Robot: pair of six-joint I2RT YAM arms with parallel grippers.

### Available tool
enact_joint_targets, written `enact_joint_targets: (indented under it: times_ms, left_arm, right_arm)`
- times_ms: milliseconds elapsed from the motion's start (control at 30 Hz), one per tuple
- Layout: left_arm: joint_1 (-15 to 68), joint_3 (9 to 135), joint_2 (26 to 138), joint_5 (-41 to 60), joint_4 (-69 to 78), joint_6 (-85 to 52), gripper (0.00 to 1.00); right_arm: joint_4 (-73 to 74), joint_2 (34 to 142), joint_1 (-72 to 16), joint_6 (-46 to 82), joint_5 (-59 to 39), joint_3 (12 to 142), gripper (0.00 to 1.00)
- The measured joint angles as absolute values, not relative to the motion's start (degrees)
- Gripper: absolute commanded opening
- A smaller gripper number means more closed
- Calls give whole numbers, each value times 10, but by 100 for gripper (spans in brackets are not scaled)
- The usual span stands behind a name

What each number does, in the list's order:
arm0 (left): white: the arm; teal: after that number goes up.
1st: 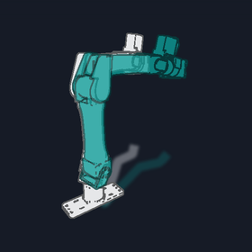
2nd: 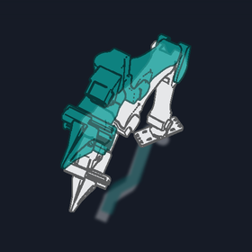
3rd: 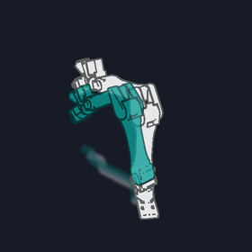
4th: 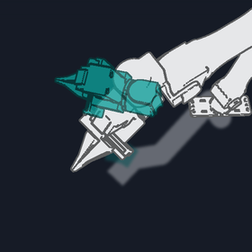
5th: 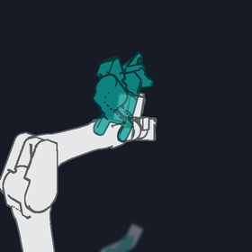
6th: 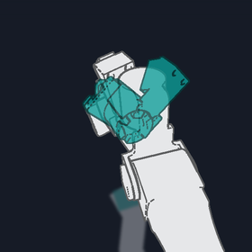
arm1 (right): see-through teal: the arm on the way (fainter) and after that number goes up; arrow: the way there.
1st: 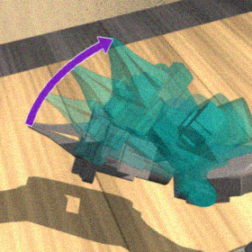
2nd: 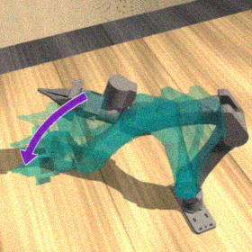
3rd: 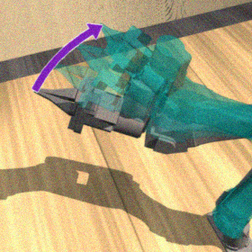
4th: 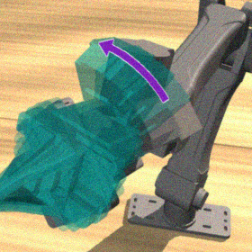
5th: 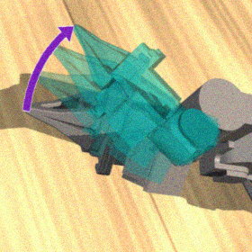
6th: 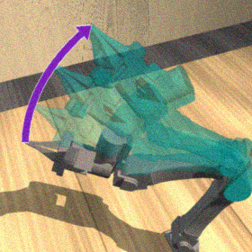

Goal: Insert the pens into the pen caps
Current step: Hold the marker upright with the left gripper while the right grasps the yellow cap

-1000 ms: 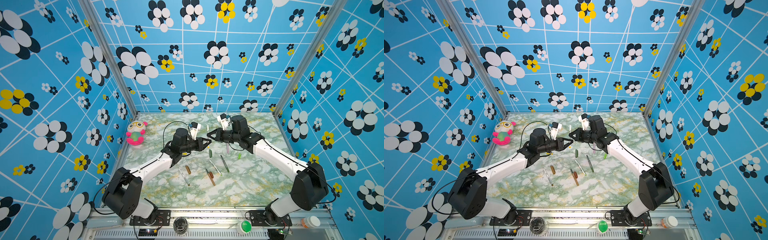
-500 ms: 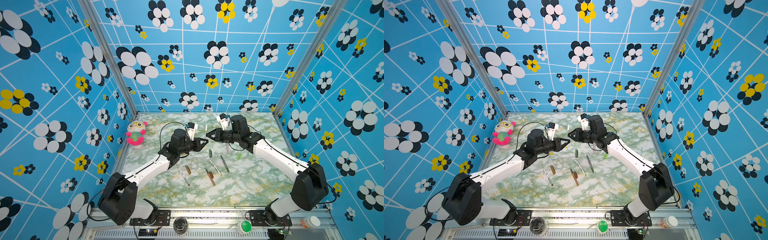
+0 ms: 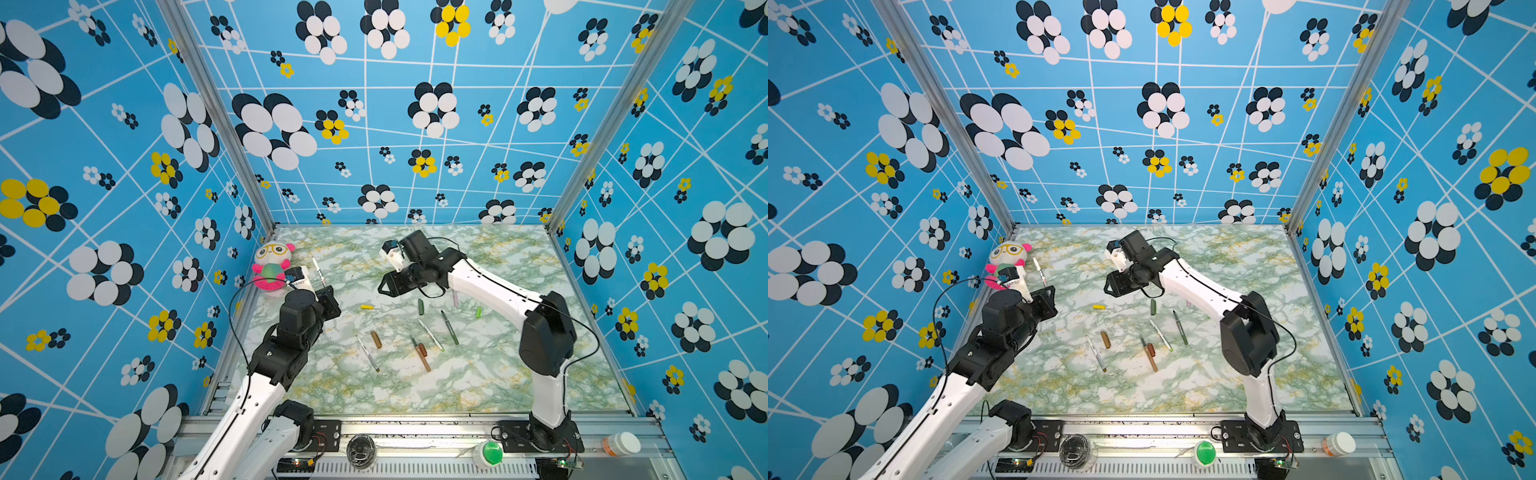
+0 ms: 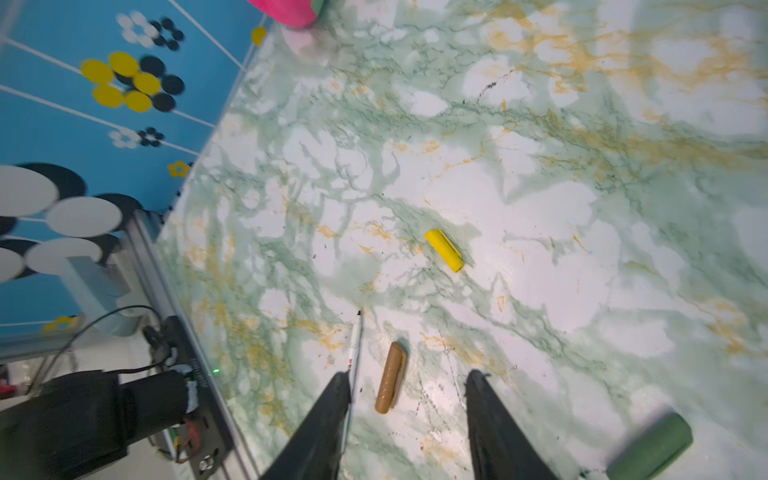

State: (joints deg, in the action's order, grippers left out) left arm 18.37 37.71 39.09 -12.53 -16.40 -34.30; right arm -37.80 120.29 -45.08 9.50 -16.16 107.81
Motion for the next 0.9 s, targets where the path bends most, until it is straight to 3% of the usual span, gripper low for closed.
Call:
enact_joint_targets:
  times_ms: [367,900]
  left_arm:
    - [183,352,336,-179,-199,-345,0]
    - [179,352,337,-180,-200,-345,0]
  right_arm:
    - [-499,1421,-490,8,-72,1311,51]
    - [-504,1486,-491,7,-43,1359,48]
